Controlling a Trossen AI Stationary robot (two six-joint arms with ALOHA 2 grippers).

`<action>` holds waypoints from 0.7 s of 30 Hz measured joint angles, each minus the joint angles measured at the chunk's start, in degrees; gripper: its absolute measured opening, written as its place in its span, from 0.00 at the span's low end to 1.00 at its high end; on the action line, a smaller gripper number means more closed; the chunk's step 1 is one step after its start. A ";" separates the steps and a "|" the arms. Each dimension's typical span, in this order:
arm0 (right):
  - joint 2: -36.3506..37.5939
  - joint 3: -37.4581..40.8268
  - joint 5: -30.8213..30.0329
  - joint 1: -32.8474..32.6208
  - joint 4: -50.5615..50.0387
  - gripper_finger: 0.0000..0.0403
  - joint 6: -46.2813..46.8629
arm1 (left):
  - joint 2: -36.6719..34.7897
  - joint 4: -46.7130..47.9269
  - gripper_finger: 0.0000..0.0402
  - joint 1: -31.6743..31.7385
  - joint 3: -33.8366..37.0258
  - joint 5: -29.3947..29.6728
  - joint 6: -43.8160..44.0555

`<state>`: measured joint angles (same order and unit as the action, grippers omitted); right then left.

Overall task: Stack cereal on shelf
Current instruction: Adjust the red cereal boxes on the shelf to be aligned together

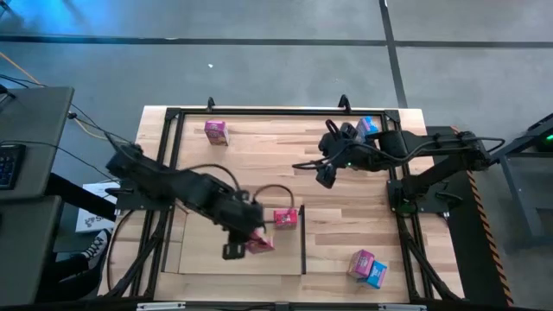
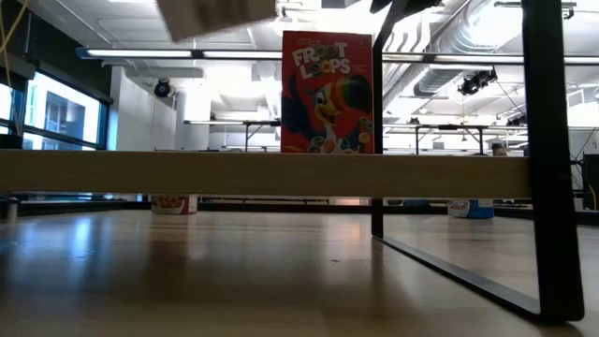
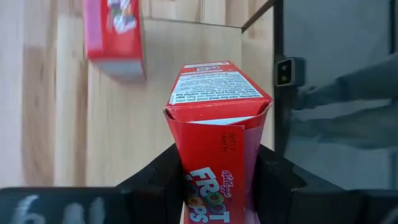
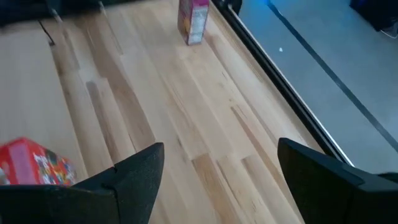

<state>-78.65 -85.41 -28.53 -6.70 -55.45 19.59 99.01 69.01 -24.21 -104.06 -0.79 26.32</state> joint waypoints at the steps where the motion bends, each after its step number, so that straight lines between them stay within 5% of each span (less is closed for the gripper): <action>1: 0.00 0.00 0.04 0.00 0.85 0.75 -0.01 | 1.38 0.00 0.33 0.00 -0.98 0.68 -1.41; 10: 4.24 0.00 7.57 -0.20 14.11 0.75 0.30 | 9.04 -3.77 0.33 0.26 -4.73 3.11 -6.51; 21: 12.11 -0.07 7.52 -0.20 21.51 0.75 4.39 | 11.97 -5.15 0.33 0.24 -4.64 7.53 -12.74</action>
<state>-66.54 -85.47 -21.01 -6.90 -33.94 23.99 110.98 63.85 -23.97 -108.71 6.74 13.58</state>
